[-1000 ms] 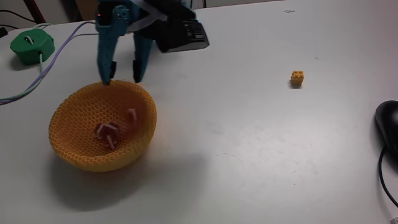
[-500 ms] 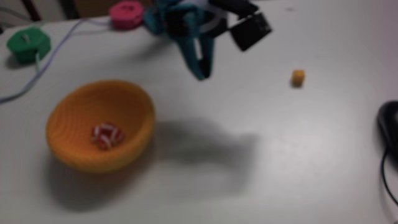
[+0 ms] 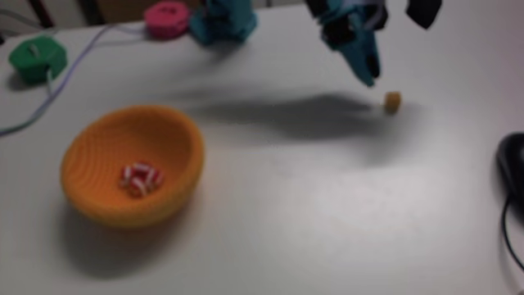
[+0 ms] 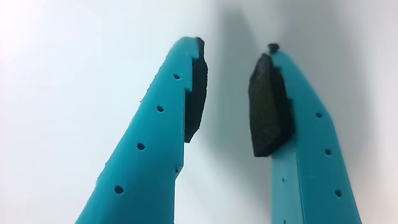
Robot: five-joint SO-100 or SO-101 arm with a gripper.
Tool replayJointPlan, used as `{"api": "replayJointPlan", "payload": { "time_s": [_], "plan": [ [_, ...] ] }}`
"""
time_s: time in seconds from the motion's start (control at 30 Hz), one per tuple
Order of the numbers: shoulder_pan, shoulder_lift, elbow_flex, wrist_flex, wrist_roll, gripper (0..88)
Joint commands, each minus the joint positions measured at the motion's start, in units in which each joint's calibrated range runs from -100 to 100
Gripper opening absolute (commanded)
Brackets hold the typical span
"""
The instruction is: Place cube pieces into the yellow basket
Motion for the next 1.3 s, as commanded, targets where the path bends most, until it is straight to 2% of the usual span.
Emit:
{"api": "replayJointPlan", "payload": {
  "time_s": [0.0, 0.2, 0.4, 0.87, 1.0, 1.13, 1.27],
  "plan": [
    [-1.1, -1.0, 6.3, -16.1, 0.0, 11.4],
    [-2.6, 3.4, 10.8, -26.9, -1.6, 12.1],
    [-2.6, 12.7, 7.6, -34.4, -2.2, 12.9],
    [-2.2, 22.3, -0.1, -41.1, -2.1, 17.3],
    [-2.5, 22.6, -0.1, -41.4, -3.9, 13.2],
    [-2.5, 22.7, -0.4, -41.5, -6.0, 0.0],
    [-1.5, 20.0, -0.4, -42.3, -3.8, 0.0]
  ]
}}
